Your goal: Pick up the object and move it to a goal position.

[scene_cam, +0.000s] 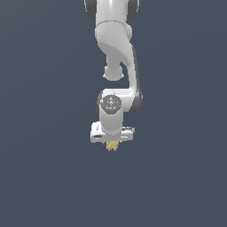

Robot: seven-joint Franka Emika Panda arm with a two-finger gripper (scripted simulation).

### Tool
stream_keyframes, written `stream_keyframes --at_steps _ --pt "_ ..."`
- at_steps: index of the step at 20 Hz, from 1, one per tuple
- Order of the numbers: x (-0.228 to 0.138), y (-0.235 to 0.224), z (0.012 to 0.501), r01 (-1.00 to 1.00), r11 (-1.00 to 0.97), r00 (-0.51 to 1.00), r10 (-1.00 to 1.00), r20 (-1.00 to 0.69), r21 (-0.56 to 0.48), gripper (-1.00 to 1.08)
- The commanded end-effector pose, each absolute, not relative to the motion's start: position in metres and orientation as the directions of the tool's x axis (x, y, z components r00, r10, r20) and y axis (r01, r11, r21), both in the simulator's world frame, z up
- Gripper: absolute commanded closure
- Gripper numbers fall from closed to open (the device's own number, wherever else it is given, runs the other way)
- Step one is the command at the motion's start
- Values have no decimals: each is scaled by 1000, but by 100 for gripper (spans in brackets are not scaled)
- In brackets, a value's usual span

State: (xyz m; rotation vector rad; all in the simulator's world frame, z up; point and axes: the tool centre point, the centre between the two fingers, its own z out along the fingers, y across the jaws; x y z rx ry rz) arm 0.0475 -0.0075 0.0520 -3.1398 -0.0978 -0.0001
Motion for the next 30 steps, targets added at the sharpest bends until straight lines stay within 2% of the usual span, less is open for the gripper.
stream_keyframes --at_steps 1,17,30 --pt "55 -25 58 61 -998 998 61 1 0 108" --pt "111 -146 96 62 -998 998 62 0 0 108" --pt "135 -192 110 62 -998 998 62 0 0 108"
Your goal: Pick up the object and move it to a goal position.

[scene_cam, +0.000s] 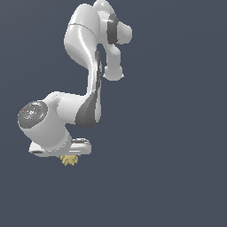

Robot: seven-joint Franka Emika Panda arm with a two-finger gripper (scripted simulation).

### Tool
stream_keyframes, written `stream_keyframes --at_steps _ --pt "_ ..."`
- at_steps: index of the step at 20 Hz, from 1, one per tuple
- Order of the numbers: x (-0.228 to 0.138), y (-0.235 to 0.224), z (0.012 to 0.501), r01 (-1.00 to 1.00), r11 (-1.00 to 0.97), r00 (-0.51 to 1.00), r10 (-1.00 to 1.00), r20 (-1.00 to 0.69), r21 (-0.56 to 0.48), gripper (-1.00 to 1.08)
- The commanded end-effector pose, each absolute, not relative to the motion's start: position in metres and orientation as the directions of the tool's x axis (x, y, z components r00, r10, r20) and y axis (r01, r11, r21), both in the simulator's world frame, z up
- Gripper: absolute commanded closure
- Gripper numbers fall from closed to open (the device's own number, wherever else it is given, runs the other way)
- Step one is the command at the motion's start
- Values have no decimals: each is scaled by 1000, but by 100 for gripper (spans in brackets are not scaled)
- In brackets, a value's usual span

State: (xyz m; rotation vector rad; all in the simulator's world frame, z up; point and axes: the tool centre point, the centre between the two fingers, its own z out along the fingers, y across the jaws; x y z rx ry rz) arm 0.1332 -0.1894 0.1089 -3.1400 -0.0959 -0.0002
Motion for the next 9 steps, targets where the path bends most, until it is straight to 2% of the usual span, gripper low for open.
stream_keyframes --at_steps 1,9 --pt "136 -194 110 62 -998 998 62 0 0 108" --pt "139 -198 112 62 -998 998 62 0 0 108"
